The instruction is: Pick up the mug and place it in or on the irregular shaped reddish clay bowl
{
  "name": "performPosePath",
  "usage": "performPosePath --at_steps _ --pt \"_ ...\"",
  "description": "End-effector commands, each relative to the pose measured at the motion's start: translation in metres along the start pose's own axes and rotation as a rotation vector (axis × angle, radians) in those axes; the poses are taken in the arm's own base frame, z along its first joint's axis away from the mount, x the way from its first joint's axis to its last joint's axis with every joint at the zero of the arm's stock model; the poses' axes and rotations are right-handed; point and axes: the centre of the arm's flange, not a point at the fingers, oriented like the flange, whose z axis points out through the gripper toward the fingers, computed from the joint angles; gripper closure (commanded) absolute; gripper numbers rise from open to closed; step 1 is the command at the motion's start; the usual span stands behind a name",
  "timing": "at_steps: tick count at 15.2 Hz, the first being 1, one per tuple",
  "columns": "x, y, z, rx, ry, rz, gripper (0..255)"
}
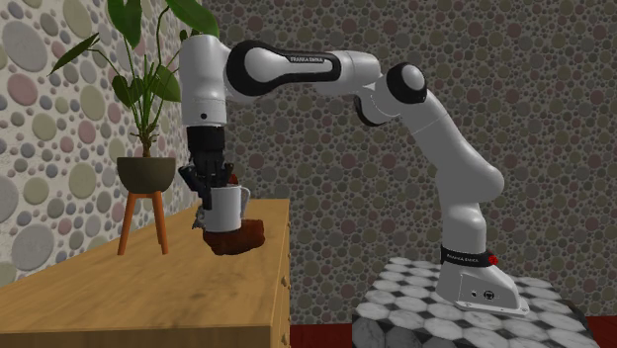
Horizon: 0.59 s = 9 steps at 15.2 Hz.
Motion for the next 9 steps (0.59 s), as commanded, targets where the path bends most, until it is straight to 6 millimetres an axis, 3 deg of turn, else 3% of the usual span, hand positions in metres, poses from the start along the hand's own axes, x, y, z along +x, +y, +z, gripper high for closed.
performPosePath --at_steps 1,9 --pt "0.0 0.0 -0.012 0.0 0.0 0.0 255" --pt "0.0 0.003 -0.054 0.0 0.0 0.0 255"
